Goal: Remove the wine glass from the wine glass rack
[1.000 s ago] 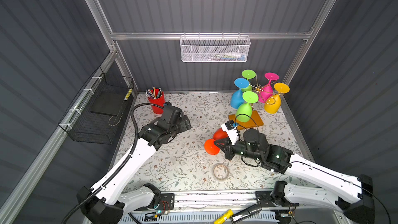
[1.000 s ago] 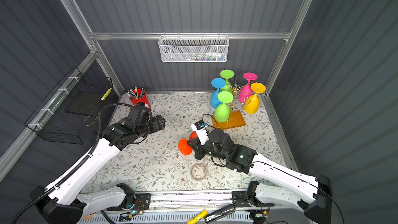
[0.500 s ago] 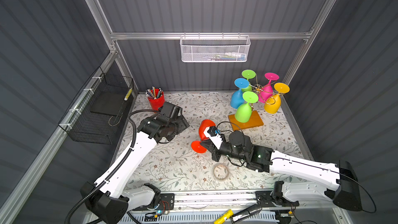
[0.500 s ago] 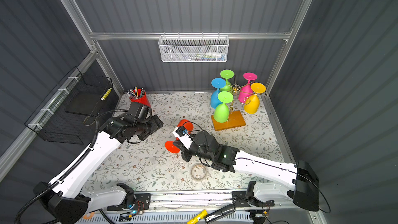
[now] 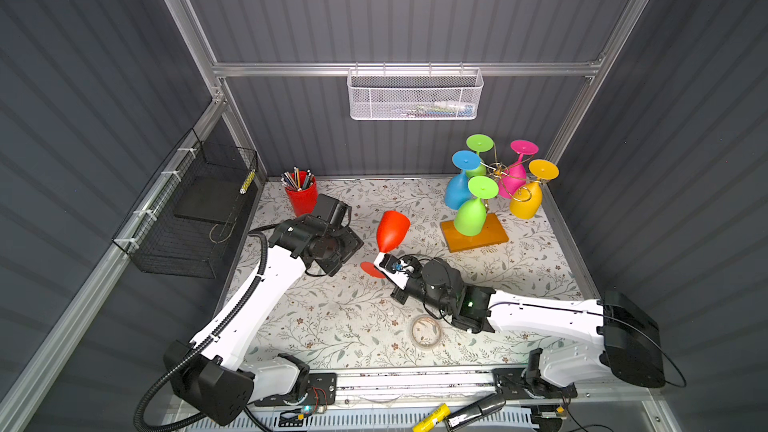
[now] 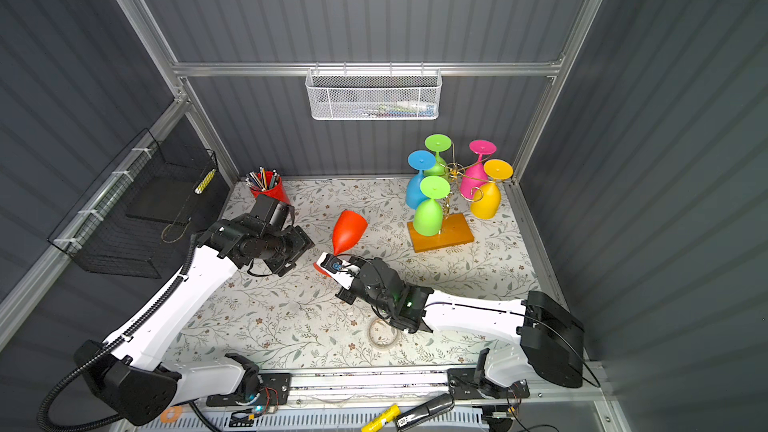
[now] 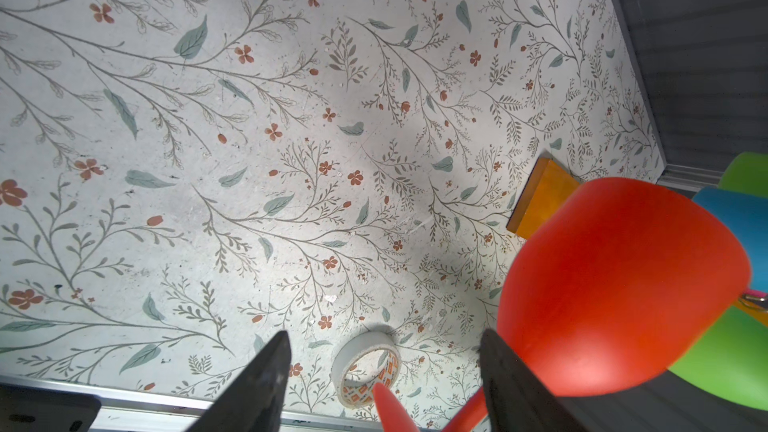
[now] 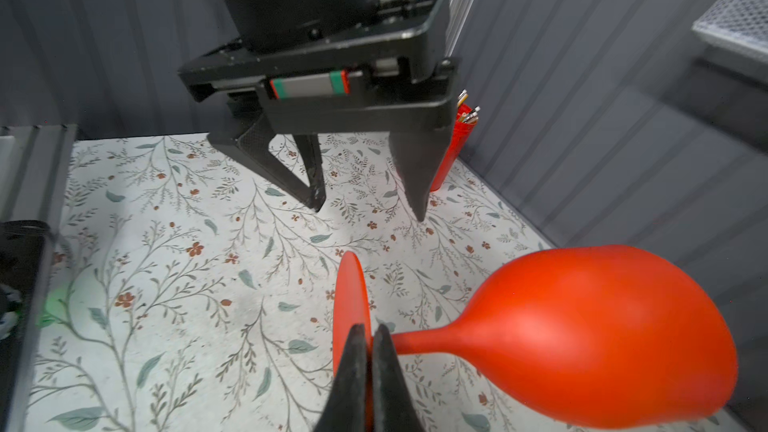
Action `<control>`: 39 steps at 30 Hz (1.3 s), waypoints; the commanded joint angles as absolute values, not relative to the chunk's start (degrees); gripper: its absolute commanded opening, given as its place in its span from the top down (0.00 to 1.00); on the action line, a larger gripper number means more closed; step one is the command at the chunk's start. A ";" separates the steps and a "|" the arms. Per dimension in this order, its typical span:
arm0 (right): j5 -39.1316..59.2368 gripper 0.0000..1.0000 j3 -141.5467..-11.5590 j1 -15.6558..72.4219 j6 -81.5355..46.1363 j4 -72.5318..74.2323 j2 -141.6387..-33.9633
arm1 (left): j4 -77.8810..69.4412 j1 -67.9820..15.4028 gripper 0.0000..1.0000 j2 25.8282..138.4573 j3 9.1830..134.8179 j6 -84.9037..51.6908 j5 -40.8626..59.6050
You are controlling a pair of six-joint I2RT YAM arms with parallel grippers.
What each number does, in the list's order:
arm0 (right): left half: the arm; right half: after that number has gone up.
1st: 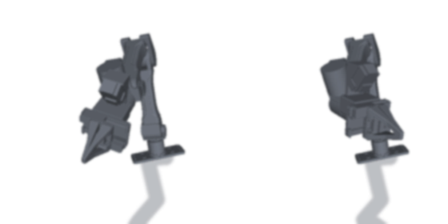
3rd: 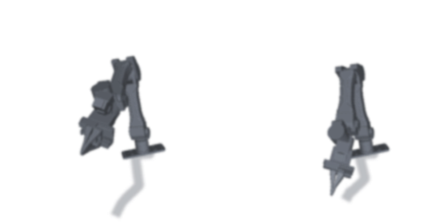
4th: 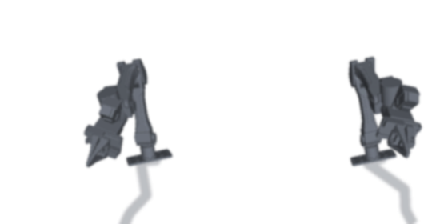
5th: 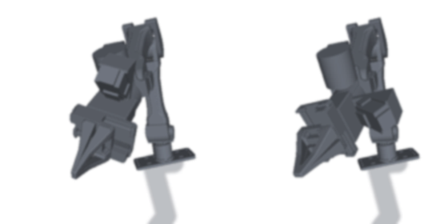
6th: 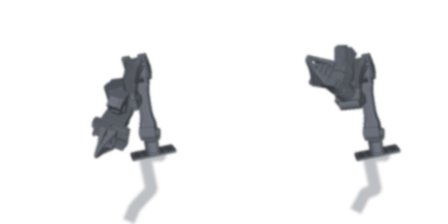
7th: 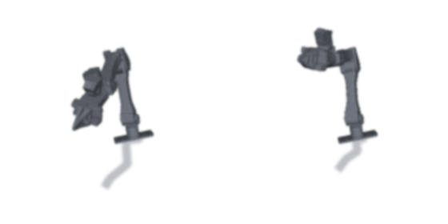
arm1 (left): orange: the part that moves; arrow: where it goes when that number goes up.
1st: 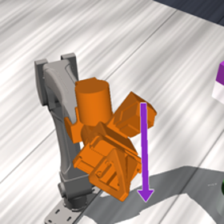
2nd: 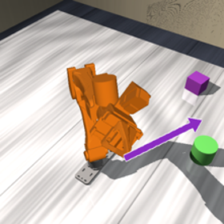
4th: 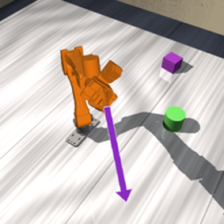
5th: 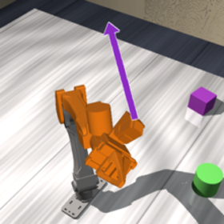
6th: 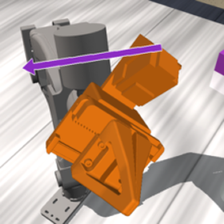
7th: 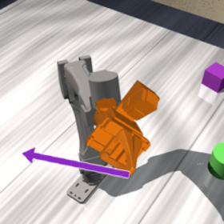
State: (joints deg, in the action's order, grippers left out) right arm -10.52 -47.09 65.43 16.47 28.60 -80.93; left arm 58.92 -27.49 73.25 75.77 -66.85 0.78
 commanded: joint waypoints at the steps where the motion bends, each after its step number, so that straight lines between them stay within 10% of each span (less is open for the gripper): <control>1: -15.24 1.00 -45.84 65.99 22.68 39.33 -82.82 | 59.84 -26.72 0.28 72.96 74.22 -70.07 3.00; 21: -22.75 1.00 -46.90 69.61 36.79 55.27 -93.52 | 51.01 -22.68 0.42 72.63 66.88 -81.02 13.08; 39: -23.74 1.00 -49.21 70.15 38.83 53.44 -95.53 | 48.89 -20.87 0.81 72.51 65.65 -81.96 14.60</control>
State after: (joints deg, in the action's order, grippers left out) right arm -22.61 -47.48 69.91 38.04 52.58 -95.26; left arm 48.69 -21.30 73.25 66.74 -81.93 13.67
